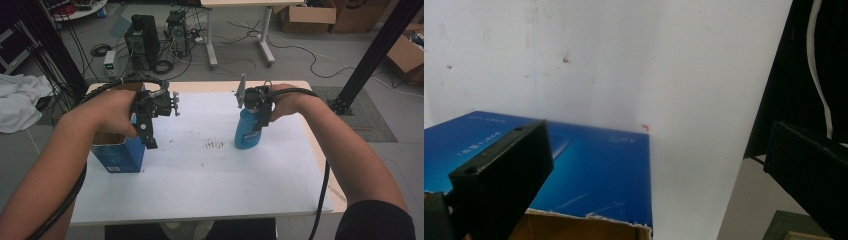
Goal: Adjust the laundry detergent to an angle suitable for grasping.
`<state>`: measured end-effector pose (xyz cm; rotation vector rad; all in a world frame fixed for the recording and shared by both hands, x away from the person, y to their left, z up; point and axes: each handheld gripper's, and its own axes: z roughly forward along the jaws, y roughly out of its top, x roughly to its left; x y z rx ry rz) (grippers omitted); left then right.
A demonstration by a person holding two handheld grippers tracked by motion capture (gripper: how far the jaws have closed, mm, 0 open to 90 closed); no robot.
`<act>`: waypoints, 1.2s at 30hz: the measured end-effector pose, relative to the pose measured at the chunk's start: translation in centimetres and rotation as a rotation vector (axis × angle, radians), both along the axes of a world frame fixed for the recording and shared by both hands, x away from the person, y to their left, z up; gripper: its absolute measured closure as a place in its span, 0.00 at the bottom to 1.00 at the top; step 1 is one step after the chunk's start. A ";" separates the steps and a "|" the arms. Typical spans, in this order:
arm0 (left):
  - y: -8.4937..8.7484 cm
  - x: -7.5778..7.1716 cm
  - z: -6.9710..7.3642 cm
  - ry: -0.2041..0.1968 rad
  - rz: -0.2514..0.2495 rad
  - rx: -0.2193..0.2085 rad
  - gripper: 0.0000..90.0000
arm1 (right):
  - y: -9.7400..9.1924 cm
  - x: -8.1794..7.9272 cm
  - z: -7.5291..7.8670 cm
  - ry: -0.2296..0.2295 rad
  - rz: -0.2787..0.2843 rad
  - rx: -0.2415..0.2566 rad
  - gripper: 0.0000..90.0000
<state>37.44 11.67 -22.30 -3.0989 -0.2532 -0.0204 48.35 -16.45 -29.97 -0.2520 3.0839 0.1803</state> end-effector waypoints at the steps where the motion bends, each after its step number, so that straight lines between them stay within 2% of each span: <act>1: 0.0 0.0 0.0 0.000 0.000 0.000 0.00 | 0.0 0.0 0.0 0.000 0.000 0.000 0.17; 10: -0.1 0.1 -0.2 0.002 -0.005 -0.005 0.00 | 0.0 0.1 -0.1 0.000 0.005 -0.016 0.24; 15: -0.1 0.1 -0.2 0.002 -0.005 -0.003 0.00 | 0.0 0.1 0.1 0.000 0.012 -0.013 0.32; 36: -0.3 0.3 -0.2 0.003 -0.005 0.003 0.00 | -0.1 0.1 0.1 0.003 0.025 -0.013 0.40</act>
